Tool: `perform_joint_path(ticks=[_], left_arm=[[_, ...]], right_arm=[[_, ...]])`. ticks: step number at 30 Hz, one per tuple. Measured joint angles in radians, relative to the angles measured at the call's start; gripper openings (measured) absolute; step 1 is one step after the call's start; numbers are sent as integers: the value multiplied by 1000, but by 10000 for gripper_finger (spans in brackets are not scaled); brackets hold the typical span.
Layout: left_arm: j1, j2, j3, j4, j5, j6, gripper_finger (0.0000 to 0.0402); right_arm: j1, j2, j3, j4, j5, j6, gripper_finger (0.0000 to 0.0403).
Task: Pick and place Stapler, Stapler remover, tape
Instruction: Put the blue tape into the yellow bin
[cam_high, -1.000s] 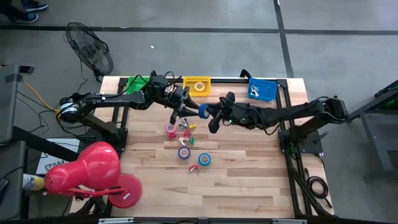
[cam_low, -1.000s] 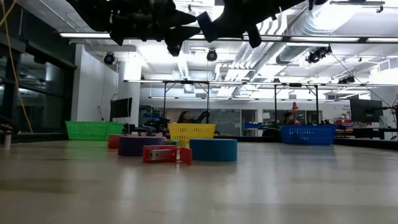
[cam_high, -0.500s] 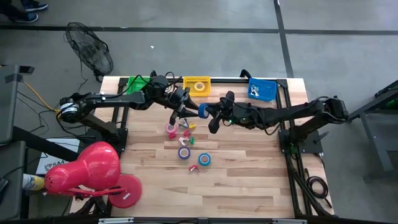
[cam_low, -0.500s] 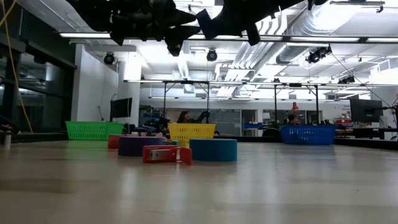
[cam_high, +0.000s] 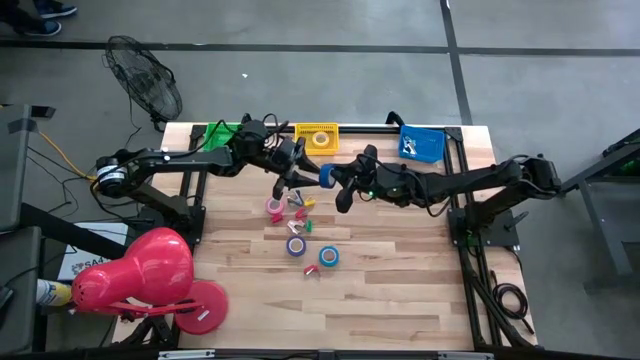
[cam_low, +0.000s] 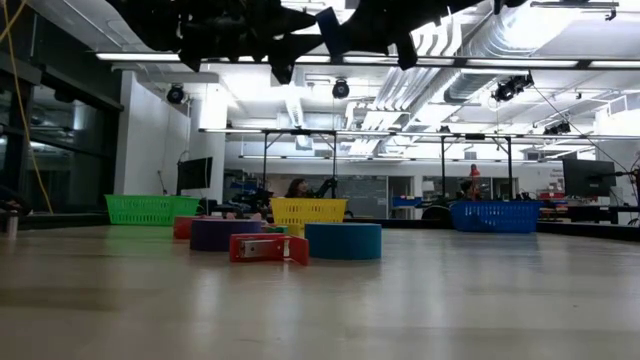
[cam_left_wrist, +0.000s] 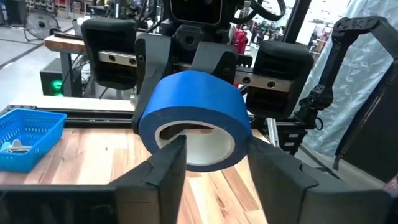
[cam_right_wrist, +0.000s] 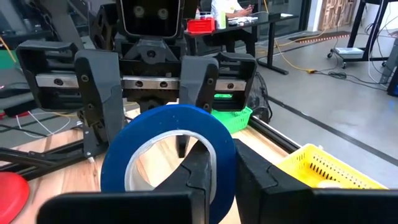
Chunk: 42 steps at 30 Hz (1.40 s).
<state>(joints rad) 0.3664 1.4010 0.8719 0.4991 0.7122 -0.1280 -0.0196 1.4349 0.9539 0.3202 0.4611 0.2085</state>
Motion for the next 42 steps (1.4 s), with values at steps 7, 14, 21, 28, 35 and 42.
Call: perform_joint_path(ticks=[7,14,21,28,35,42], left_arm=[[0,0,0,0,-5,-8,261],[0,0,0,-7,-6,-12,283],[-2,2,0,-11,2,-14,284],[-3,2,0,-6,11,-11,284],[-2,1,0,9,3,-11,284],[-1,0,0,53,-8,-11,284]], right_arm=[[0,0,1,4,-15,0,31],[0,1,1,3,-15,-27,31],[11,-3,3,-15,27,-29,31],[-4,-27,3,-36,63,-30,31],[-35,-27,3,-39,31,3,31],[-58,-27,3,-24,-4,19,31]])
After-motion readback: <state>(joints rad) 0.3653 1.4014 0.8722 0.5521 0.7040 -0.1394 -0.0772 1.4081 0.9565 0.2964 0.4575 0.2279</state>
